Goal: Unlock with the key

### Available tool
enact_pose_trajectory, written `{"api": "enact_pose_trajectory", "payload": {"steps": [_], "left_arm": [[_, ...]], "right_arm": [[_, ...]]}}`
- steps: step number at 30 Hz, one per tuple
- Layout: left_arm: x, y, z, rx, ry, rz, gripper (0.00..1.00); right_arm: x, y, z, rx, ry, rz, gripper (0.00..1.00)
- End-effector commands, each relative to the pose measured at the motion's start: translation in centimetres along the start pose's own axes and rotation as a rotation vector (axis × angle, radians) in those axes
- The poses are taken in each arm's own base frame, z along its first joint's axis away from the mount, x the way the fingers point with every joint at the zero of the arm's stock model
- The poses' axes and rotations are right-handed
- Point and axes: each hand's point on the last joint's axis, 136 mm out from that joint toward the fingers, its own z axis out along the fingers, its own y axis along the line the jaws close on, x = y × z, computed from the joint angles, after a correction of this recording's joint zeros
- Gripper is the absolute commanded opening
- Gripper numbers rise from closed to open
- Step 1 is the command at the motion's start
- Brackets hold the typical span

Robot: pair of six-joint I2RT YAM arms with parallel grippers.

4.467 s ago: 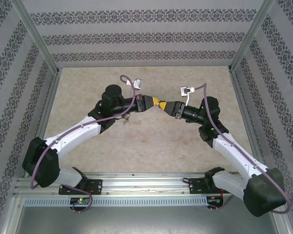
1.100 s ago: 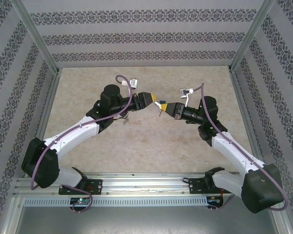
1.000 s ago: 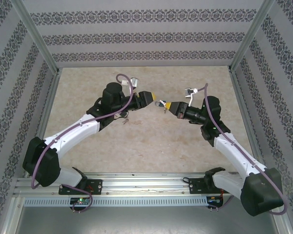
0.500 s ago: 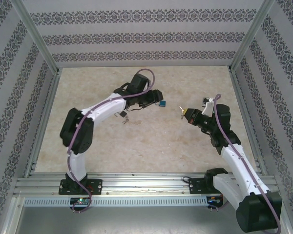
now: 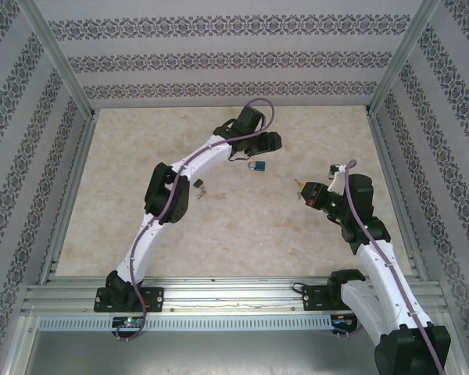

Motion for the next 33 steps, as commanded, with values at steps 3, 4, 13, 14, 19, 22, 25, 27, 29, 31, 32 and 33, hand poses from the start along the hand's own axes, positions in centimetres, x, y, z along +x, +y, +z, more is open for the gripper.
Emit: {"api": "enact_pose_trajectory", "payload": {"steps": [3,4,13,14,19,22,25,27,29,31,32,33], "left_arm": [[1.6,2.2,2.2,-0.096,0.079,0.042,0.69],[1.6,2.3,2.5,-0.100,0.080,0.036,0.69],[2.7,3.7,4.4,-0.094,0.108,0.000,0.70],[2.8,3.7,4.6,-0.090,0.112,0.000,0.70],[4.1,3.6,5.3,-0.049,0.165,-0.008,0.68],[4.9,3.5,5.6,-0.023,0.197,-0.005,0.67],[5.5,3.0,5.6,0.010,0.228,-0.001,0.63],[5.9,2.5,5.5,0.036,0.249,0.010,0.61],[6.4,1.8,5.3,0.066,0.275,0.020,0.59],[7.0,1.2,5.0,0.086,0.300,0.035,0.58],[7.4,1.0,4.9,0.096,0.317,0.043,0.57],[7.8,0.9,4.8,0.096,0.330,0.049,0.57]], "right_arm": [[0.2,-1.0,-0.4,0.039,-0.002,-0.014,0.00],[0.2,-1.1,-0.5,0.043,-0.004,-0.012,0.00],[0.1,-1.5,-0.5,0.049,-0.004,-0.001,0.00],[0.2,-1.6,-0.5,0.052,-0.002,0.003,0.00],[0.2,-1.9,-0.5,0.063,-0.005,0.015,0.00],[0.3,-2.1,-0.4,0.064,-0.002,0.021,0.00],[0.2,-2.1,-0.4,0.068,-0.005,0.026,0.00],[0.2,-2.2,-0.4,0.072,-0.007,0.029,0.00],[0.2,-2.3,-0.4,0.075,-0.007,0.034,0.00],[0.3,-2.5,-0.3,0.077,-0.007,0.040,0.00],[0.3,-2.5,-0.2,0.079,-0.005,0.044,0.00],[0.4,-2.6,-0.2,0.081,-0.004,0.046,0.00]]}}
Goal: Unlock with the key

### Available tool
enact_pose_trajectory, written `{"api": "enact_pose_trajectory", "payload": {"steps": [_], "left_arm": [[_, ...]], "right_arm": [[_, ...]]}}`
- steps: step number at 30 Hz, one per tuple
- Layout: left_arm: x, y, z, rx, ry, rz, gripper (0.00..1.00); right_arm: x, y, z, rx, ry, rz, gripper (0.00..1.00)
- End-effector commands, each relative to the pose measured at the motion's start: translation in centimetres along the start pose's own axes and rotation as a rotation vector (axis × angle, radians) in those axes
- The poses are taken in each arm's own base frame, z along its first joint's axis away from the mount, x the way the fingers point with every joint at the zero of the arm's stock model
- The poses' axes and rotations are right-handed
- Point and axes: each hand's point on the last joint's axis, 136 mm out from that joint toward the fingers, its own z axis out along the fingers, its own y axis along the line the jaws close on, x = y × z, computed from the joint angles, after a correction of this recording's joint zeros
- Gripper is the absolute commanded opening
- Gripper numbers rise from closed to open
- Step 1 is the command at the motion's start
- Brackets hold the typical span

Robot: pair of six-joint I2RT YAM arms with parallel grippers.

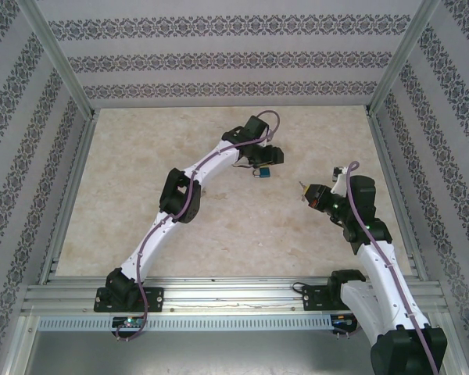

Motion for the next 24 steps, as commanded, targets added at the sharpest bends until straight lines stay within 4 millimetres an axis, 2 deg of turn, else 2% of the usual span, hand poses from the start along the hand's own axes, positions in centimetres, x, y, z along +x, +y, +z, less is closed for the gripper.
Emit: {"api": "enact_pose_trajectory", "payload": {"steps": [1,5,13,16,18,24], "left_arm": [[2.8,-0.9,0.5,0.033,0.108,0.043,0.57],[4.4,-0.2,0.3,0.004,0.169,0.043,0.51],[7.6,-2.1,-0.7,0.013,0.255,0.122,0.48],[8.8,-1.8,-0.9,-0.002,0.291,0.131,0.46],[9.5,-1.3,-1.1,-0.037,0.312,0.142,0.41],[9.7,-1.6,-2.4,-0.058,0.297,0.164,0.31]], "right_arm": [[0.2,-1.0,0.2,0.027,-0.007,0.030,0.00],[0.1,-1.1,0.1,0.028,-0.010,0.032,0.00],[0.2,-1.4,0.2,0.035,-0.012,0.041,0.00],[0.1,-1.4,0.2,0.036,-0.014,0.042,0.00],[0.1,-1.5,0.2,0.038,-0.014,0.044,0.00],[0.1,-1.7,0.3,0.039,-0.016,0.051,0.00]]}}
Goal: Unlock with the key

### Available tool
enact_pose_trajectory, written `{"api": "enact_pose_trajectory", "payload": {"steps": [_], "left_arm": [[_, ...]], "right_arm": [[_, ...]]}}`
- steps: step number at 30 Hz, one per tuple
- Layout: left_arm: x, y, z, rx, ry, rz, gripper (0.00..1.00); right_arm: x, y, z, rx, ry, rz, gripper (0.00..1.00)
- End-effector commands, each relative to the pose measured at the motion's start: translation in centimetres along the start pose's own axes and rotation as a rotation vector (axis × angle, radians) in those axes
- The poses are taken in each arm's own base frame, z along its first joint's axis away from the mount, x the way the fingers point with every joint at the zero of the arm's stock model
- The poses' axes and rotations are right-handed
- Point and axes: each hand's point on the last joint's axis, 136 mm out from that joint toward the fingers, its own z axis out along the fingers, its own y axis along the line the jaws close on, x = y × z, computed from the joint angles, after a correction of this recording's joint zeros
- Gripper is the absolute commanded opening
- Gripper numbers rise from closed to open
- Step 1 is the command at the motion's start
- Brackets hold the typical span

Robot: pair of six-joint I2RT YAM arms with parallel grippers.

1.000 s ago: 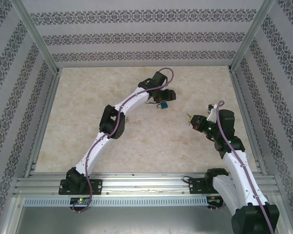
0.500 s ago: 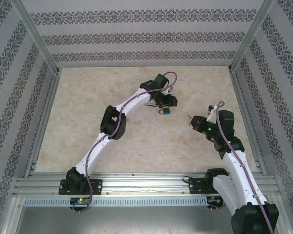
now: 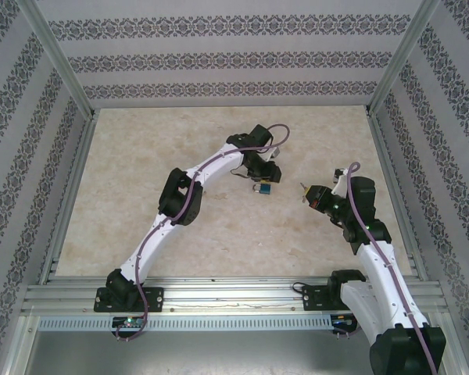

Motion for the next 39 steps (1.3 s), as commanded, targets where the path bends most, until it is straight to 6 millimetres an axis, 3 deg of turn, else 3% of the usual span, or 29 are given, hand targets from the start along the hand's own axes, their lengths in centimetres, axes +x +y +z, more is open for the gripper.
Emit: {"api": "enact_pose_trajectory", "payload": {"steps": [1,7,17,25,29,39], "left_arm": [[2.3,-1.5,-1.3,-0.018,0.058,0.023,0.31],[3.3,-1.1,-1.9,-0.047,0.076,0.026,0.33],[1.6,-3.2,-2.9,0.014,-0.002,0.023,0.39],[2.8,-2.7,-1.8,-0.011,0.049,0.016,0.37],[3.3,-3.4,-1.7,-0.009,0.060,0.039,0.36],[4.9,-2.7,-2.2,-0.075,0.113,0.037,0.33]], "right_arm": [[-0.1,-0.8,0.2,0.016,-0.015,0.017,0.00],[-0.2,-0.8,0.2,0.017,-0.017,0.017,0.00],[-0.2,-0.9,0.3,0.012,-0.018,0.025,0.00],[-0.1,-1.0,0.0,0.014,-0.025,0.025,0.00],[0.0,-1.1,0.1,0.011,-0.022,0.028,0.00],[0.0,-1.2,0.0,0.012,-0.028,0.032,0.00]]}}
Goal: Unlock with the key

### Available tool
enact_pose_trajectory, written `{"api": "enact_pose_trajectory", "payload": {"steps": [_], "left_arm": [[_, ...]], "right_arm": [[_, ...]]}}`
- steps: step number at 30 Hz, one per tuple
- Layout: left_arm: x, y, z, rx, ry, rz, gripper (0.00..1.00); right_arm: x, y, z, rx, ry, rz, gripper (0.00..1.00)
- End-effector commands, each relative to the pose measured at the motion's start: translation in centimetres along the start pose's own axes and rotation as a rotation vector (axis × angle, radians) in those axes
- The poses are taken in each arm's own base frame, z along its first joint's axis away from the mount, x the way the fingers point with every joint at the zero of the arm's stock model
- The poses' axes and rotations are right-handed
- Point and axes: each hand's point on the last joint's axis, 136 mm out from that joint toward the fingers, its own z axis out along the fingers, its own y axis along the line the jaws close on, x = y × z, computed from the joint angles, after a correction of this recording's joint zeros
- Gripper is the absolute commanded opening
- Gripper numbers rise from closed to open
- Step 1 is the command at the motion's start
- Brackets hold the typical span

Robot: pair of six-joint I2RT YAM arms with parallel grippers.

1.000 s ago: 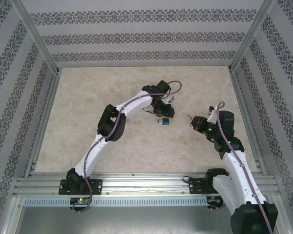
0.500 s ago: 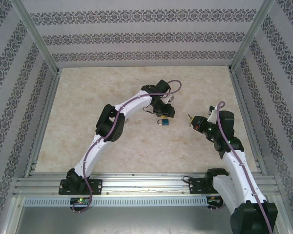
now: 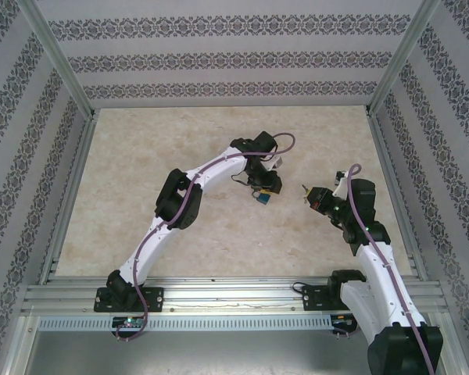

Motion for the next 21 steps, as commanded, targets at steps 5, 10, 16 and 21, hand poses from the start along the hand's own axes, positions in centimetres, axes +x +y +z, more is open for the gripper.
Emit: {"api": "enact_pose_trajectory", "payload": {"steps": [5,10,16,21], "left_arm": [[1.9,-0.2,-2.0,-0.078,0.044,0.030,0.32],[2.5,-0.8,-2.3,-0.052,0.051,0.029,0.32],[2.8,-1.8,-2.4,-0.037,0.059,0.037,0.32],[2.6,-1.5,-2.6,-0.059,0.041,0.016,0.33]], "right_arm": [[-0.2,-0.1,-0.2,-0.009,-0.021,0.010,0.00],[-0.1,-0.2,-0.1,-0.011,-0.021,0.018,0.00],[-0.1,-0.2,-0.3,-0.012,-0.027,0.023,0.00],[0.0,-0.3,-0.4,-0.012,-0.028,0.027,0.00]]}}
